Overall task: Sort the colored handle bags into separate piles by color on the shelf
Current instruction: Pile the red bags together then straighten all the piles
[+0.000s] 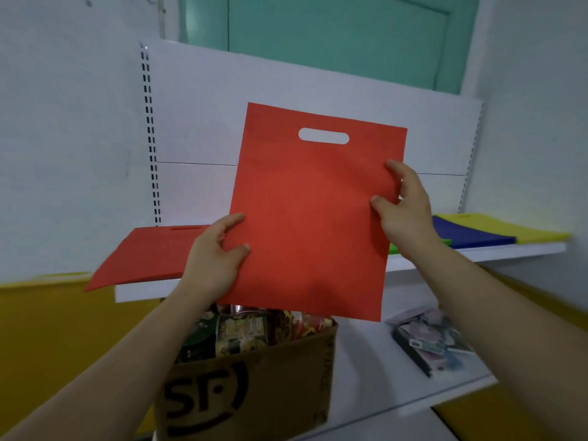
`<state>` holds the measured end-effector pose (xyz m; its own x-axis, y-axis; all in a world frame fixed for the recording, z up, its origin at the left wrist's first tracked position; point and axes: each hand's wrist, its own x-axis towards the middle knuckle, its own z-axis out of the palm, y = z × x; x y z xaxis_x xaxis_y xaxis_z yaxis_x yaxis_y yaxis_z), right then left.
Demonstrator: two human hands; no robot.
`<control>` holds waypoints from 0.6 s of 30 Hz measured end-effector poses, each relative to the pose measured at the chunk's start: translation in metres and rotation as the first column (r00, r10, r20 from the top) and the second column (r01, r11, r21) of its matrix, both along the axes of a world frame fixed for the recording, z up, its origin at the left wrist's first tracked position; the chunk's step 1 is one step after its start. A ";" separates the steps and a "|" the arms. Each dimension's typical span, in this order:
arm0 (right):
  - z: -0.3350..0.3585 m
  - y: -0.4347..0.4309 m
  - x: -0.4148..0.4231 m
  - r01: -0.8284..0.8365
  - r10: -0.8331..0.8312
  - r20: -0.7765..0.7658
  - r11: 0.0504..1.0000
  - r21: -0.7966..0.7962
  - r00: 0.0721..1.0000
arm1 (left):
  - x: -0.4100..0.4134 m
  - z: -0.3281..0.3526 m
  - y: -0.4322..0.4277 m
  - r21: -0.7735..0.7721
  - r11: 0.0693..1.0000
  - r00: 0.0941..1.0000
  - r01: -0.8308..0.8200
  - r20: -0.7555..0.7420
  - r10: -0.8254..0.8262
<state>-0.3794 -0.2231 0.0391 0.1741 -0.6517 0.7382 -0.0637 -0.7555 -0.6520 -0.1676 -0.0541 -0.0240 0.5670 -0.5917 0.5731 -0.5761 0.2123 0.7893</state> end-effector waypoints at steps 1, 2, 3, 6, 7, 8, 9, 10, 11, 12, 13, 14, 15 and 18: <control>0.001 -0.007 -0.013 0.004 -0.004 -0.004 1.000 -0.001 1.000 | -0.012 -0.001 -0.008 0.007 1.000 1.000 -0.001 0.002 0.001; 0.001 -0.014 -0.025 0.003 -0.003 -0.006 1.000 -0.002 1.000 | -0.024 -0.002 -0.016 0.013 1.000 1.000 -0.002 0.004 0.002; 0.001 -0.022 -0.036 0.000 0.000 -0.007 1.000 -0.004 1.000 | -0.035 -0.004 -0.023 0.019 1.000 1.000 -0.006 0.006 0.006; 0.001 -0.043 -0.064 -0.020 0.020 0.002 1.000 -0.013 1.000 | -0.066 -0.006 -0.042 0.025 1.000 1.000 -0.019 0.016 0.019; 0.001 -0.050 -0.070 -0.027 0.027 0.005 1.000 -0.011 1.000 | -0.074 -0.006 -0.047 0.024 0.999 1.000 -0.025 0.017 0.025; 0.000 -0.056 -0.075 -0.034 0.034 0.006 0.999 -0.008 0.999 | -0.081 -0.007 -0.051 0.021 0.999 0.999 -0.031 0.017 0.031; -0.001 -0.062 -0.078 -0.040 0.040 0.007 0.999 -0.004 0.999 | -0.086 -0.007 -0.055 0.018 0.999 0.999 -0.036 0.014 0.036; -0.001 -0.067 -0.080 -0.048 0.048 0.007 0.999 0.004 0.999 | -0.091 -0.008 -0.058 0.018 0.999 0.999 -0.042 0.012 0.042; -0.002 -0.072 -0.081 -0.058 0.057 0.010 0.998 0.015 0.998 | -0.092 -0.008 -0.061 0.022 0.999 0.999 -0.047 0.008 0.047; -0.003 -0.077 -0.079 -0.067 0.067 0.015 0.997 0.026 0.998 | -0.093 -0.008 -0.063 0.026 0.998 0.999 -0.053 0.006 0.052; -0.004 -0.081 -0.077 -0.076 0.075 0.021 0.996 0.038 0.997 | -0.091 -0.009 -0.066 0.029 0.998 0.998 -0.057 0.000 0.057; -0.004 -0.085 -0.073 -0.083 0.082 0.027 0.995 0.047 0.996 | -0.089 -0.008 -0.067 0.032 0.998 0.998 -0.061 -0.006 0.061; -0.005 -0.089 -0.068 -0.088 0.086 0.035 0.995 0.056 0.996 | -0.085 -0.008 -0.068 0.040 0.997 0.998 -0.061 -0.018 0.062; -0.005 -0.100 -0.047 -0.106 0.101 0.055 0.990 0.096 0.993 | -0.068 -0.005 -0.070 0.086 0.995 0.998 -0.043 -0.042 0.047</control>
<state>-0.4261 -0.3227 0.0337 0.2087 -0.7020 0.6809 0.0462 -0.6884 -0.7239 -0.2360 -0.1239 -0.0294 0.6177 -0.6103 0.4961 -0.5484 0.1179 0.8279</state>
